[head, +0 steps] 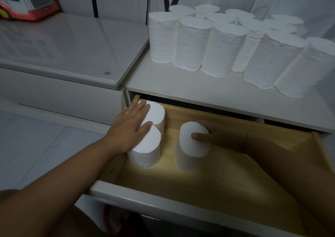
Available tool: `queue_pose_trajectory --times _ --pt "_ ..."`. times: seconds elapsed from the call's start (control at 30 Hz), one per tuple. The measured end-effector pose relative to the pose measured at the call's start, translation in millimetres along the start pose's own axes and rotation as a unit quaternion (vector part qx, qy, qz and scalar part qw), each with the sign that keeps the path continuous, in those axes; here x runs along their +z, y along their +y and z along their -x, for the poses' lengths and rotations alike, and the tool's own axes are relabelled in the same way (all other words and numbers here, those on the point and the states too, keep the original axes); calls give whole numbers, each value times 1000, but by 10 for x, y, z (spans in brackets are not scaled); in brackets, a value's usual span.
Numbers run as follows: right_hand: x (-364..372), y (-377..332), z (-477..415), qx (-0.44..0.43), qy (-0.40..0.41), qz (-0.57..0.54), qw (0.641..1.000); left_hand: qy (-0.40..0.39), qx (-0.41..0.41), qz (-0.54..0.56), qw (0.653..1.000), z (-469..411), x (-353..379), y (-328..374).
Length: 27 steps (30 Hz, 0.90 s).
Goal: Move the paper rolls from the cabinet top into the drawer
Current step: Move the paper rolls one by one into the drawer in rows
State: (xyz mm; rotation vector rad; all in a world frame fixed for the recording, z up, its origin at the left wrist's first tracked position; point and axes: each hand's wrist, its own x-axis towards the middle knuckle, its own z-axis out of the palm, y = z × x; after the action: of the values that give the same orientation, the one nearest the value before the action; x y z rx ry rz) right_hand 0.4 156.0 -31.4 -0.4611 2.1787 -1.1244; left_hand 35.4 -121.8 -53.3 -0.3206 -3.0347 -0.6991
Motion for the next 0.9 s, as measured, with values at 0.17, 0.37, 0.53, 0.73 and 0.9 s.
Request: queue_pose_trajectory --times 0.17,0.37,0.53,0.73,0.9 --pt "77 8 77 94 -24 5 995 -3 -1 -3 1000 1 -5 -4" --pt "417 23 282 137 -99 -55 984 -4 -3 -5 1000 -16 3 -17" --pt "776 -64 255 165 -129 -198 958 -7 -7 -11 1000 -20 3 -21" --pt "1020 -227 132 253 -148 -350 890 -16 -13 -14 1000 -16 6 -27" --pt "1226 -361 5 245 -148 -322 902 -14 -12 -10 1000 -16 7 -29"
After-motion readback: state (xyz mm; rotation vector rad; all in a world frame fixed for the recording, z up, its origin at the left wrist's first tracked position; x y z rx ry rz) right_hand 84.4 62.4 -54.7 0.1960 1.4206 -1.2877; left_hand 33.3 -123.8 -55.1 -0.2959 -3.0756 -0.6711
